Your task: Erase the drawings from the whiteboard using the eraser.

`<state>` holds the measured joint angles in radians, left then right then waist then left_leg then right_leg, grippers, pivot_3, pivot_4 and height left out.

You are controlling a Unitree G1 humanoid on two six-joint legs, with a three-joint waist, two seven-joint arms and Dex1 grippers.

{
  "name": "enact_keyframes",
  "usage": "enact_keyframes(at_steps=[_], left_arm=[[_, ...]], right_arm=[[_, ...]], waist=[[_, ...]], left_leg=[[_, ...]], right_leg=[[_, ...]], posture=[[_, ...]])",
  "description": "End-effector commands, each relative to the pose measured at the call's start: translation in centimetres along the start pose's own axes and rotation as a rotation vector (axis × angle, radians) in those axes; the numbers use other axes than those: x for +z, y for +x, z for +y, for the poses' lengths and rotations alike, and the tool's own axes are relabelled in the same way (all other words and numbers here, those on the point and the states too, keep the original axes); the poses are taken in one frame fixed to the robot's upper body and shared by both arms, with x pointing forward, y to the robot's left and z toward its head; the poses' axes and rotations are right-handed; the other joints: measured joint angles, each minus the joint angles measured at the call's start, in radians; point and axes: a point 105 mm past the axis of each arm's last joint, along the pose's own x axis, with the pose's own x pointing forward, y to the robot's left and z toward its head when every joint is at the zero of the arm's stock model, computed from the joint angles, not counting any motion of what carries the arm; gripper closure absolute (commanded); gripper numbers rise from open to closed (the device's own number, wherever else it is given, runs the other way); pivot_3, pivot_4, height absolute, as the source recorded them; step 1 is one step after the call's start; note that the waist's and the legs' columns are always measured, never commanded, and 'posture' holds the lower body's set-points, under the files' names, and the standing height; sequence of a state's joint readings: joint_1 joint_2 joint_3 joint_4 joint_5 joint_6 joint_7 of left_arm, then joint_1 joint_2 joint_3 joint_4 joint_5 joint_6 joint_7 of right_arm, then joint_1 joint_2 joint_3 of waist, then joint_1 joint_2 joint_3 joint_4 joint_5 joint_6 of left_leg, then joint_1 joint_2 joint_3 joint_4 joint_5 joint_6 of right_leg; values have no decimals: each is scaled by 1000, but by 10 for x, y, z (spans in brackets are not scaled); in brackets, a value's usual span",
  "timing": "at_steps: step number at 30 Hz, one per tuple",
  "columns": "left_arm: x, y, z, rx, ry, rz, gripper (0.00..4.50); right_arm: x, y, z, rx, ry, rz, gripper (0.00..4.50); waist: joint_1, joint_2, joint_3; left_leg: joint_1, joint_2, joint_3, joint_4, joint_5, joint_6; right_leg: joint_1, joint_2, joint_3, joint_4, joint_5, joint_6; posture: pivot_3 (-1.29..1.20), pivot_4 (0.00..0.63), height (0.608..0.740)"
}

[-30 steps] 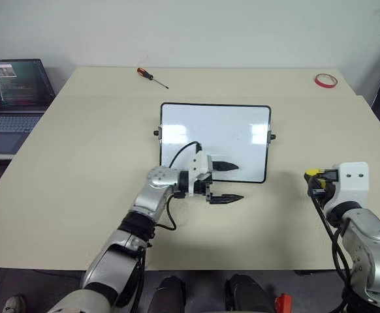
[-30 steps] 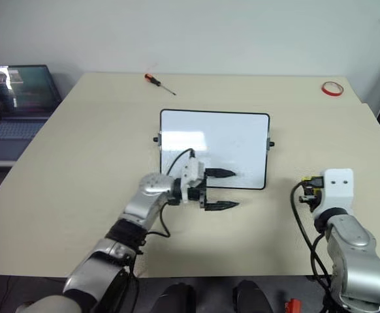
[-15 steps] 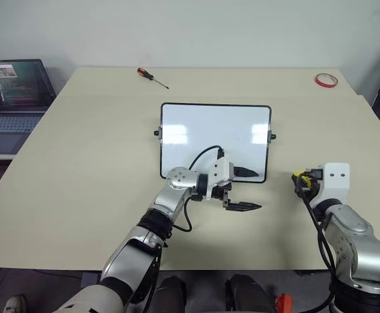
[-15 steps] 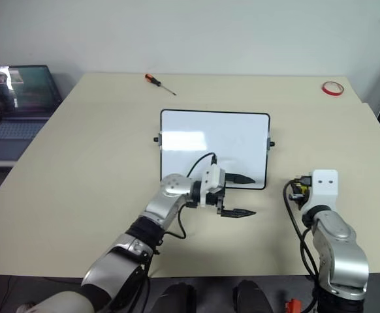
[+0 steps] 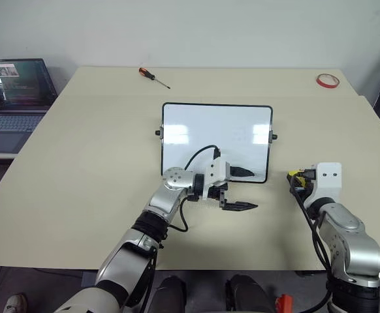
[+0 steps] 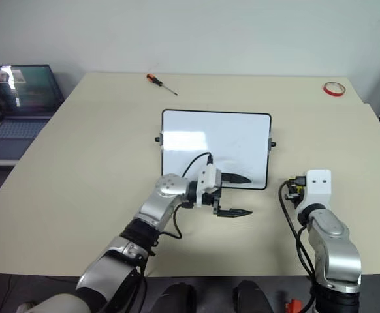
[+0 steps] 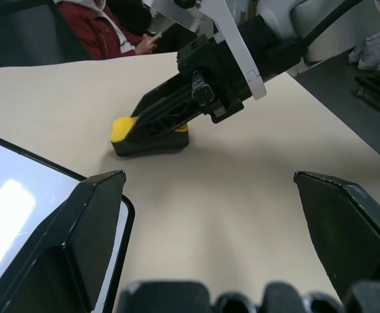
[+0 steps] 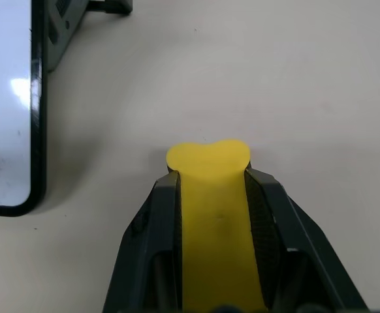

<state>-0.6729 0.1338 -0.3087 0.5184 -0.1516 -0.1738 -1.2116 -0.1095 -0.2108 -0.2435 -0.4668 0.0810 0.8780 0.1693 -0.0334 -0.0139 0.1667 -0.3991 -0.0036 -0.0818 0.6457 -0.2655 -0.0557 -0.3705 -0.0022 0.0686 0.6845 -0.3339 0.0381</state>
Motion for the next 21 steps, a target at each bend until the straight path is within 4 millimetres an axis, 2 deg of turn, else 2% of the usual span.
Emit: enact_keyframes(at_steps=[1, 9, 17, 21], left_arm=[[9, 0, 2, 0, 35, -14, 0], [9, 0, 4, 8, 36, -11, 0], [9, 0, 6, 18, 39, -8, 0], [10, 0, 7, 23, 40, -10, 0]], right_arm=[[10, -2, -5, -14, -18, -48, 3427], [5, -3, -20, -51, -24, -37, 3427], [4, -1, -24, -56, -29, -30, 3427], [4, 0, -25, -61, -38, -31, 2210]], waist=[[0, 0, 0], [0, 0, 0], [0, 0, 0], [0, 0, 0]], left_leg=[[0, 0, 0, 0, 0, 0], [0, 0, 0, 1, 0, 0], [1, -1, 0, 2, 1, 1], [1, 0, 0, 2, 1, 1]], right_leg=[[0, 0, 0, 0, 0, 0], [0, 0, 0, 2, 0, 0], [0, 0, 1, 6, 0, 0], [0, 0, 1, 6, 0, 0]], posture=[[0, 150, 740], [0, 150, 740], [0, 150, 740], [0, 150, 740]])
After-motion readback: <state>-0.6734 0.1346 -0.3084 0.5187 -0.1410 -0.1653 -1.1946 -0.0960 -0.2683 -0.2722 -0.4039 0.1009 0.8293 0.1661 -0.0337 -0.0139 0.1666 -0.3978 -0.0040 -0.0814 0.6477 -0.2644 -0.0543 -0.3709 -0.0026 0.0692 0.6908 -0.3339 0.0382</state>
